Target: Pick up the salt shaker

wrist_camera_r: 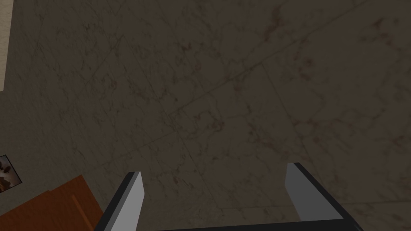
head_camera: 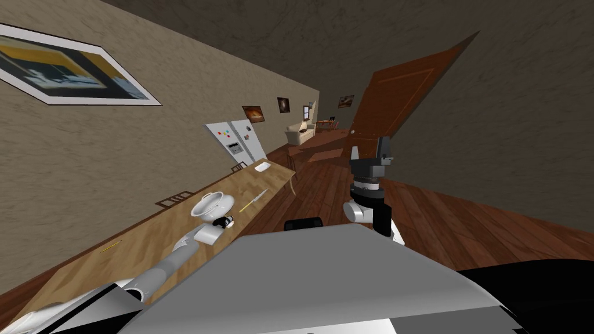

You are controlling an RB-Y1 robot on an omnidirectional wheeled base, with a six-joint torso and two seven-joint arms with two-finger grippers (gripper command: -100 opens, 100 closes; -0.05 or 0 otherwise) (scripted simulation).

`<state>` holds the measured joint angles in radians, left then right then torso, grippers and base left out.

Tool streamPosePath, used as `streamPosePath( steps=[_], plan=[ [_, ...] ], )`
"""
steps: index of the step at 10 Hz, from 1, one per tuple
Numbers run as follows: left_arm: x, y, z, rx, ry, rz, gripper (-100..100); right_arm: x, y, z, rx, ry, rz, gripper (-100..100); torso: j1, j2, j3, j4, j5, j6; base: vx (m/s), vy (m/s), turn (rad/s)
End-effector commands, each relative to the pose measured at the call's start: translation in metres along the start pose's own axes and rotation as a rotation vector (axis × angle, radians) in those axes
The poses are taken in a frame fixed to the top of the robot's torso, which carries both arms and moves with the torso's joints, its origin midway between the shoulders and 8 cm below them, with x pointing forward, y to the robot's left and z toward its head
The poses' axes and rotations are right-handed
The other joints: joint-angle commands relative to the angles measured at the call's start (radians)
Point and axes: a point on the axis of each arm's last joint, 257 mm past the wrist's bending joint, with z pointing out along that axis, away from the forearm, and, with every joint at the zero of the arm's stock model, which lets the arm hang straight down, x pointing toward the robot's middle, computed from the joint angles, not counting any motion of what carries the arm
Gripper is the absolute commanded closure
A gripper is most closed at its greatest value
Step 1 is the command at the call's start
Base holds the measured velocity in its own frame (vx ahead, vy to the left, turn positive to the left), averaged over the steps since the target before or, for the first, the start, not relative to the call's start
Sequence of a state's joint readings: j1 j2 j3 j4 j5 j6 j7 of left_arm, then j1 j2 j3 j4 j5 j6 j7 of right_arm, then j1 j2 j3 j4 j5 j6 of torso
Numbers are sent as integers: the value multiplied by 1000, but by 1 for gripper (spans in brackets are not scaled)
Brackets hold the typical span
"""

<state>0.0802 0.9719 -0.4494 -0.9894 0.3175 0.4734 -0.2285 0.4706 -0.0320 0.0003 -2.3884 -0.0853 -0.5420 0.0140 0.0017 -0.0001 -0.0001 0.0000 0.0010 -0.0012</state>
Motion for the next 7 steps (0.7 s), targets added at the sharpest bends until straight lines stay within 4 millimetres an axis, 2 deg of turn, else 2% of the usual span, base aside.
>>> streamPosePath(
  steps=[1, 2, 3, 5, 6, 7],
  plan=[
    [0, 0, 0, 0, 0, 0, 100, 0, 0, 0, 0, 0, 0, 0, 0, 0, 0, 0, 0, 0, 0, 0, 0],
    [0, 0, 0, 0, 0, 0, 0, 0, 0, 0, 0, 0, 0, 0, 0, 0, 0, 0, 0, 0, 0, 0, 0],
    [-5, -2, -4, 3, 0, 2, 100, 0, 0, 0, 0, 0, 0, 0, 0, 0, 0, 0, 0, 0, -10, -22, 34],
    [-13, -5, -10, 8, 0, 8, 100, 0, 0, 0, 0, 0, 0, 0, -3, 2, 1, 1, -1, 0, -30, -46, 48],
    [-11, -4, -7, 7, -1, 6, 100, 0, 0, 0, 0, 0, 0, 0, -4, 3, 2, 1, -1, 0, -16, -23, 10],
    [-11, -4, -8, 7, 0, 6, 0, 0, 0, 0, 0, 0, 0, 0, -2, 2, 1, 1, -1, 0, 0, 0, 0]
  ],
)
